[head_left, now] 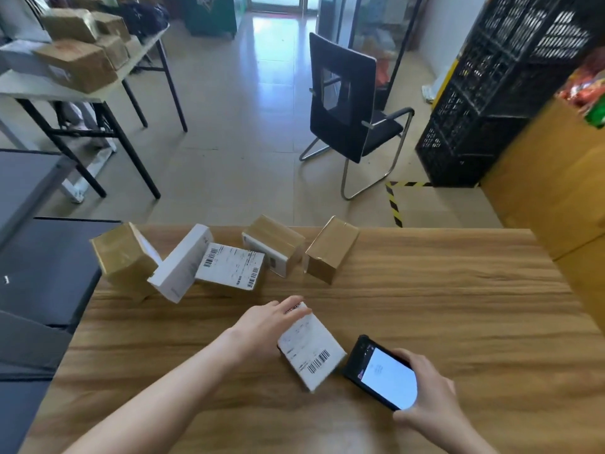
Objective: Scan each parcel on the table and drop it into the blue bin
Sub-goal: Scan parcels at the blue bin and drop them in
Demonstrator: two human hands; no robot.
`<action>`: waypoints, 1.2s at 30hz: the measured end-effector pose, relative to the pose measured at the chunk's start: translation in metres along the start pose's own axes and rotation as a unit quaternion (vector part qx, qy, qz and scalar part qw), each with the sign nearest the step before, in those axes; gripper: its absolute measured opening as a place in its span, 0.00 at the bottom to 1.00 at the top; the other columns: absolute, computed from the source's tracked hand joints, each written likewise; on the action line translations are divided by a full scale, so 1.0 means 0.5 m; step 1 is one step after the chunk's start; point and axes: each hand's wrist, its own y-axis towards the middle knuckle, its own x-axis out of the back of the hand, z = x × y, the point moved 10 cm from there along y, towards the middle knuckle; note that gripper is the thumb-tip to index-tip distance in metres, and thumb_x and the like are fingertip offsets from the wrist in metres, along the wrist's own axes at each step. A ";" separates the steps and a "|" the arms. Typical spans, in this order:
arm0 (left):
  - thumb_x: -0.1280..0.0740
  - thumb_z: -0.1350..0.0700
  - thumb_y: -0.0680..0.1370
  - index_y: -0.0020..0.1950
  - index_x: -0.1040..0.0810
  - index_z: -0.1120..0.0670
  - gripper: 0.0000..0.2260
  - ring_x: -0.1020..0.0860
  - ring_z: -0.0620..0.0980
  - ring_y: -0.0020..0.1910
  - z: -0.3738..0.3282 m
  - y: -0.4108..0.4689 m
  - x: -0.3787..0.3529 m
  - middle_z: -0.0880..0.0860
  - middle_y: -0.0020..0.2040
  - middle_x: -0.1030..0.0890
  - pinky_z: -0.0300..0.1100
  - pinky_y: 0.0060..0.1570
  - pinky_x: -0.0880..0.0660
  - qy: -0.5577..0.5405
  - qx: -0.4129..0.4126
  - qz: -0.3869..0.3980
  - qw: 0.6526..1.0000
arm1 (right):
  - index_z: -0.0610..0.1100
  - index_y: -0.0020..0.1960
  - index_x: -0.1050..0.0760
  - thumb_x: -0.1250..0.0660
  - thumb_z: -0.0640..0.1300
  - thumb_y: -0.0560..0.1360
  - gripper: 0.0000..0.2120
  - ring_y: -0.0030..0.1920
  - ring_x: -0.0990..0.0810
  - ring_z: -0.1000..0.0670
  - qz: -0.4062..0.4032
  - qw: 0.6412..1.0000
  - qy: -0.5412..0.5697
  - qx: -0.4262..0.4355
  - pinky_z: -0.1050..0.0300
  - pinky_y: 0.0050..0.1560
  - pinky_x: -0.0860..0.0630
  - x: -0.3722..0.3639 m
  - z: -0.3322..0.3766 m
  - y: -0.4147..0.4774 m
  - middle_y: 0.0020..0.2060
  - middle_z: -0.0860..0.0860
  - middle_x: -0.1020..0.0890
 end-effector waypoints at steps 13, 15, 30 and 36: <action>0.28 0.41 0.68 0.74 0.43 0.45 0.39 0.44 0.53 0.73 -0.071 0.012 0.049 0.53 0.75 0.44 0.46 0.68 0.35 -0.016 -0.013 -0.073 0.997 | 0.61 0.70 0.44 0.30 0.52 0.56 0.44 0.64 0.36 0.63 -0.019 0.987 -0.157 0.008 0.60 0.56 0.44 0.071 -0.019 -0.036 0.61 0.66 0.36; 0.28 0.41 0.69 0.74 0.43 0.45 0.38 0.45 0.53 0.73 -0.087 0.013 0.060 0.53 0.75 0.44 0.46 0.68 0.34 -0.004 -0.024 -0.073 0.997 | 0.61 0.70 0.44 0.30 0.52 0.58 0.44 0.64 0.35 0.61 -0.031 0.984 -0.177 -0.001 0.59 0.56 0.45 0.084 -0.026 -0.040 0.62 0.65 0.35; 0.31 0.40 0.72 0.76 0.42 0.45 0.36 0.45 0.51 0.74 -0.326 0.085 0.091 0.52 0.76 0.45 0.43 0.67 0.35 0.050 -0.056 -0.054 0.996 | 0.60 0.71 0.46 0.30 0.53 0.58 0.45 0.66 0.36 0.59 -0.072 0.987 -0.133 -0.061 0.57 0.57 0.42 0.176 -0.279 -0.164 0.63 0.62 0.36; 0.33 0.36 0.68 0.74 0.42 0.42 0.37 0.44 0.49 0.72 -0.563 0.178 0.086 0.49 0.72 0.45 0.46 0.62 0.27 0.000 -0.070 -0.052 0.996 | 0.62 0.68 0.43 0.28 0.53 0.53 0.46 0.55 0.33 0.59 -0.133 0.975 0.080 -0.159 0.57 0.55 0.38 0.242 -0.520 -0.311 0.55 0.63 0.35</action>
